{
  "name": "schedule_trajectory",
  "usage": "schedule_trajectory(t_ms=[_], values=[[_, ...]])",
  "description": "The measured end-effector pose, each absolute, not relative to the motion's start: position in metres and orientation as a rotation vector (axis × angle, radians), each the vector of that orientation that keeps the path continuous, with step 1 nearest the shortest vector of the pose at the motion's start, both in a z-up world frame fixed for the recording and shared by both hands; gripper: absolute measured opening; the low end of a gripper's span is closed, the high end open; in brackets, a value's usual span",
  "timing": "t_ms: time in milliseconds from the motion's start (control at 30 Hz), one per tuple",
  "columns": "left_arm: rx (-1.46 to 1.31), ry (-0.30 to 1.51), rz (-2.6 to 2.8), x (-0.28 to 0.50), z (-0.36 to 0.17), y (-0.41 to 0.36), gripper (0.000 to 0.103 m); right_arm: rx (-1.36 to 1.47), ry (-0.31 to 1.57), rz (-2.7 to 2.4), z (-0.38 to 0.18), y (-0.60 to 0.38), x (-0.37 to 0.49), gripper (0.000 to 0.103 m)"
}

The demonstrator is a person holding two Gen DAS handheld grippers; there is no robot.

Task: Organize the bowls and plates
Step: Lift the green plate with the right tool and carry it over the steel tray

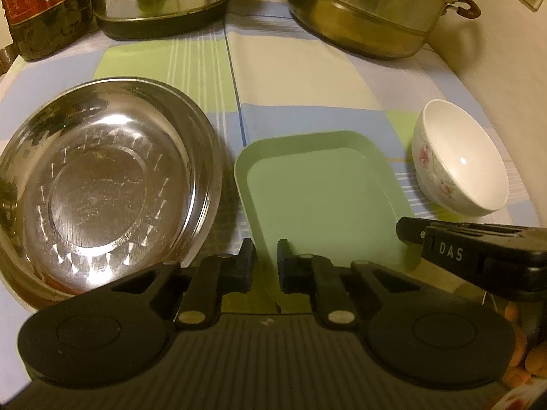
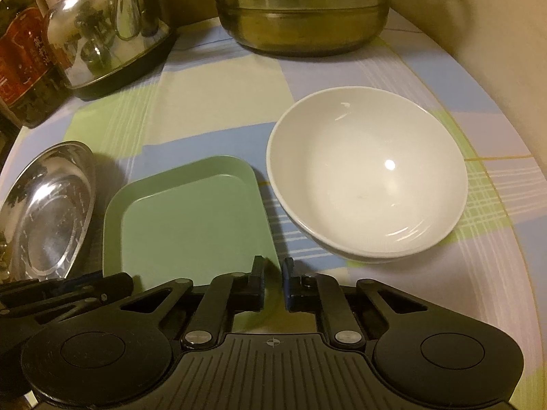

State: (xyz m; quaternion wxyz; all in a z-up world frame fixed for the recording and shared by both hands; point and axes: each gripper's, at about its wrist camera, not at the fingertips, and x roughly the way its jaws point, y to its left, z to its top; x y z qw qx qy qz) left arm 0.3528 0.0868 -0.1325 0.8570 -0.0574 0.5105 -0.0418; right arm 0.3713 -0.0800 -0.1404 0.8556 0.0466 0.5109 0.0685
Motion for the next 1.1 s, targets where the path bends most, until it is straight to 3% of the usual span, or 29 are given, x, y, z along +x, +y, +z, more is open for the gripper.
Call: schedule_trajectory(t_ms=[1100], values=[[-0.082, 0.933, -0.085, 0.331, -0.087, 0.097, 0.012, 0.168, 0.928, 0.22, -0.101, -0.083, 0.338, 0.006]])
